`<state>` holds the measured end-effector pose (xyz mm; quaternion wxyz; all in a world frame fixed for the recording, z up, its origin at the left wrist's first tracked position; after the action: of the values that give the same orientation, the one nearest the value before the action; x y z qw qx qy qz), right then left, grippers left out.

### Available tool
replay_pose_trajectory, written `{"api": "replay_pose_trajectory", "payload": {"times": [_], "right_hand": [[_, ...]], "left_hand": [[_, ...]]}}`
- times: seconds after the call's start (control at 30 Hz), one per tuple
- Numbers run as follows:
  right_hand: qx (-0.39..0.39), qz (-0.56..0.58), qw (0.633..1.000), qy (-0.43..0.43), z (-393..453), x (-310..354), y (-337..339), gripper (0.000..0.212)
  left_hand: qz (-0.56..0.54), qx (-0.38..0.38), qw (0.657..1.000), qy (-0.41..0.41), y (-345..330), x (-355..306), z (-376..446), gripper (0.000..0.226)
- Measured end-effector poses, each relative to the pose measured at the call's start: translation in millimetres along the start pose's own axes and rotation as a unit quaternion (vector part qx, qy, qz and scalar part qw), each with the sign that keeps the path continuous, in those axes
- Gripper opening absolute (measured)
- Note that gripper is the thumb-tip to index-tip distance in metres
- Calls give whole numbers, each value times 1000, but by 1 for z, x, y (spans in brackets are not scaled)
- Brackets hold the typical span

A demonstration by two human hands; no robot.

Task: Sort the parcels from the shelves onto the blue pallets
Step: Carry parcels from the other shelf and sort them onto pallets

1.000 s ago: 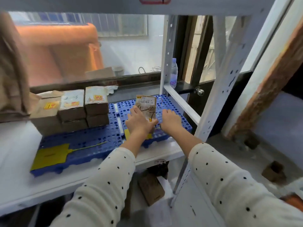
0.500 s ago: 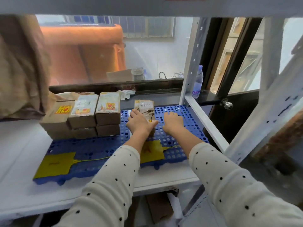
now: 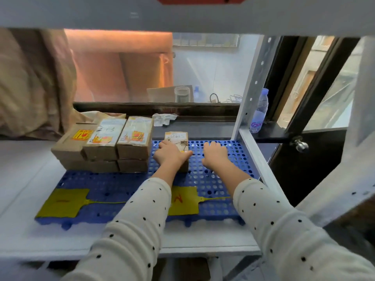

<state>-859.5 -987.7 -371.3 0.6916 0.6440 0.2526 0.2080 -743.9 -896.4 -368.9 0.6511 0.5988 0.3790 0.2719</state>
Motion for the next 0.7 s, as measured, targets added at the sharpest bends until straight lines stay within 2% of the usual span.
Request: {"api": "replay_pose_trajectory", "payload": {"times": [0.3, 0.43, 0.6, 0.7], "right_hand": [[15, -7, 999, 29, 15, 6, -9, 49], [13, 10, 1000, 26, 16, 8, 0, 52], [-27, 28, 999, 19, 2, 13, 30, 48], [-35, 25, 999, 8, -16, 14, 48, 47]], "left_hand": [[29, 12, 1000, -3, 4, -8, 14, 109], [24, -16, 1000, -2, 16, -10, 13, 110], [42, -105, 991, -76, 44, -21, -2, 82], [51, -129, 982, -132, 60, -17, -18, 66]]}}
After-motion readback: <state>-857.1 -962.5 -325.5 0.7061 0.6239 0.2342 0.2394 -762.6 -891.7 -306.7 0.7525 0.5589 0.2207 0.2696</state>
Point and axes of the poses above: each hand's wrist, its own z-axis towards the middle knuckle, its own y-axis out of the back of the hand, x = y × z, the point moved 6 cm from there along z, towards the middle knuckle, and after that the axes turned 7 degrees about -x, right-handed, at the moved point
